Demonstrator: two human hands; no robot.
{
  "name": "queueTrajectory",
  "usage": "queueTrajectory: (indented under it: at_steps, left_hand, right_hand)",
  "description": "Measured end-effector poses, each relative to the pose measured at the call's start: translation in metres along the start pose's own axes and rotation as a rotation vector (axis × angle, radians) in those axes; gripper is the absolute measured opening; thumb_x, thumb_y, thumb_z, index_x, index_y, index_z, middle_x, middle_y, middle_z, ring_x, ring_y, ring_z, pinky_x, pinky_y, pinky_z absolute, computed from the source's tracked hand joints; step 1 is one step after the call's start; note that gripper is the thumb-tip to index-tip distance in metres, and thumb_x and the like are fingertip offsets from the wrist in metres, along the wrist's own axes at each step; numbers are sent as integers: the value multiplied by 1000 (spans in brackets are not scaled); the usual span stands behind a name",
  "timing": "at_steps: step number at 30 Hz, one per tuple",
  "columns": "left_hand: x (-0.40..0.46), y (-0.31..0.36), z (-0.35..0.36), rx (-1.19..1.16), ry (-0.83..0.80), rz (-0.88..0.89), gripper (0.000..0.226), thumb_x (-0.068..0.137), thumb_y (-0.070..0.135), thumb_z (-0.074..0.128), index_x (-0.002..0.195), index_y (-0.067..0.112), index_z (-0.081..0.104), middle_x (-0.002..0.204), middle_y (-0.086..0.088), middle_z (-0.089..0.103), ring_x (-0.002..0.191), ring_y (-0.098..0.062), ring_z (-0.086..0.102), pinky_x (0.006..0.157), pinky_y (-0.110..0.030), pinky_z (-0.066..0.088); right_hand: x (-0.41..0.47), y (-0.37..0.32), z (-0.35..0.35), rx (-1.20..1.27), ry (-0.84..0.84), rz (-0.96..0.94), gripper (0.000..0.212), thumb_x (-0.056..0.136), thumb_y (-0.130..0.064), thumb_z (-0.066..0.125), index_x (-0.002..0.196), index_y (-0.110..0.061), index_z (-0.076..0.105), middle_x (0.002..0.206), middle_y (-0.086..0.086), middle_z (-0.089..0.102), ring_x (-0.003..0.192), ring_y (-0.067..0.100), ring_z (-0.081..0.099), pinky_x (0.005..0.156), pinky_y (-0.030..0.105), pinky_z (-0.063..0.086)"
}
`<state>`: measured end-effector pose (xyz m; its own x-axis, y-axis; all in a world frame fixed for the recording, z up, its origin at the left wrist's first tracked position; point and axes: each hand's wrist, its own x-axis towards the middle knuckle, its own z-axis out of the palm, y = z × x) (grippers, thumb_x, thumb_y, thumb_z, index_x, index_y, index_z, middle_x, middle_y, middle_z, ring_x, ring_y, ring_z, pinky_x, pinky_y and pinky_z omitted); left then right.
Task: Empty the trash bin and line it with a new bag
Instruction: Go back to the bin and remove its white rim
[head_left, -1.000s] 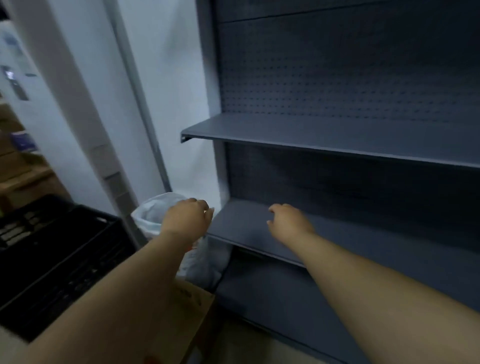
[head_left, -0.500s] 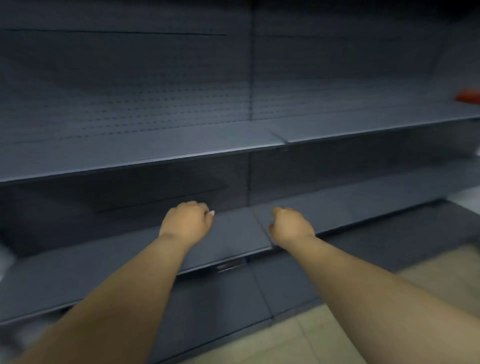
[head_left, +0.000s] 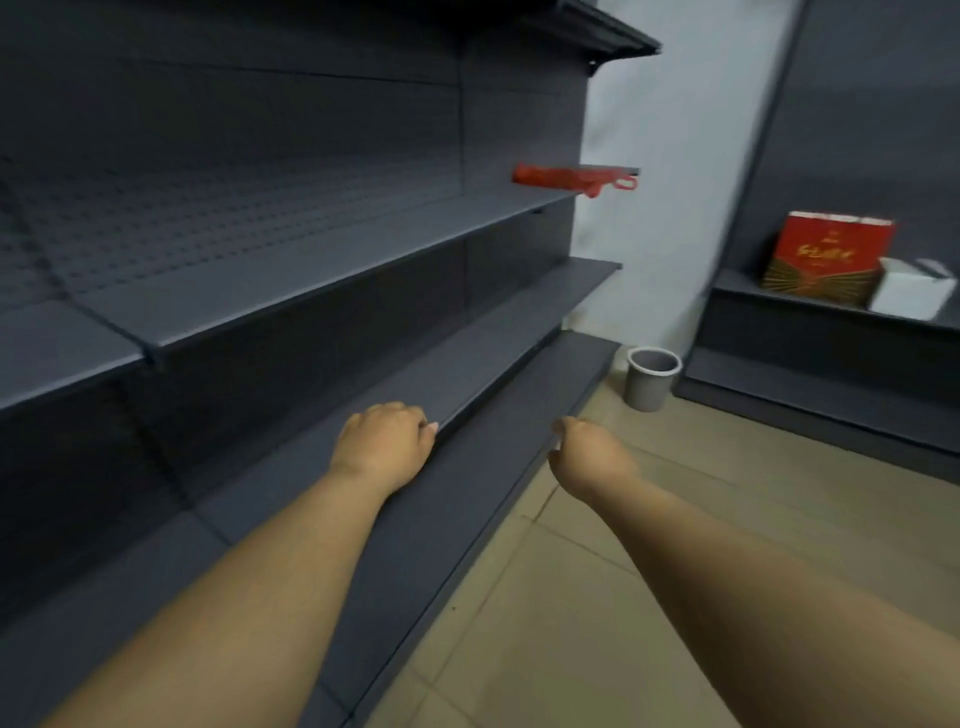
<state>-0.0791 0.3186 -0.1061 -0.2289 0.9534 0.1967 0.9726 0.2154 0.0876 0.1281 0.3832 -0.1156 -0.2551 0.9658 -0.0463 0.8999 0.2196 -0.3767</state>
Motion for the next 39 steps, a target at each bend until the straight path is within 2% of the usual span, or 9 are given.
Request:
queueTrajectory:
  at_steps: [6, 14, 20, 31, 39]
  left_hand:
    - [105, 57, 29, -33, -15, 163, 37, 97, 38, 37, 110, 16, 64, 113, -6, 64, 106, -27, 58, 88, -35, 41]
    - [260, 105, 58, -67, -38, 309, 38, 97, 37, 35, 115, 16, 61, 117, -7, 62, 109, -27, 56, 90, -36, 39]
    - [347, 150, 82, -83, -66, 421, 39, 98, 37, 35, 113, 14, 62, 117, -7, 62, 109, -27, 56, 93, -36, 39]
    - [477, 229, 146, -90, -135, 468, 39, 96, 37, 37, 115, 15, 62, 119, -7, 62, 110, -27, 56, 95, -37, 41]
    - [623, 334, 191, -116, -138, 436, 38, 97, 36, 37, 114, 15, 62, 119, -6, 62, 110, -26, 57, 95, -36, 41]
  right_hand:
    - [71, 54, -18, -6, 81, 151, 36, 93, -17, 46, 129, -15, 50, 131, 12, 56, 119, 33, 52, 94, 39, 47]
    - [194, 89, -42, -11, 176, 305, 33, 92, -18, 49, 124, -15, 54, 128, 13, 57, 116, 33, 54, 92, 39, 47]
    - [261, 130, -53, 14, 191, 425, 41, 93, -22, 48, 134, -19, 47, 134, 11, 51, 122, 33, 49, 98, 38, 43]
    - [392, 211, -59, 31, 154, 473, 43, 92, -21, 47, 136, -19, 45, 133, 10, 52, 120, 31, 50, 97, 39, 44]
    - [539, 318, -108, 8, 123, 452, 44, 92, -19, 47, 136, -20, 46, 136, 9, 51, 123, 29, 49, 101, 38, 44]
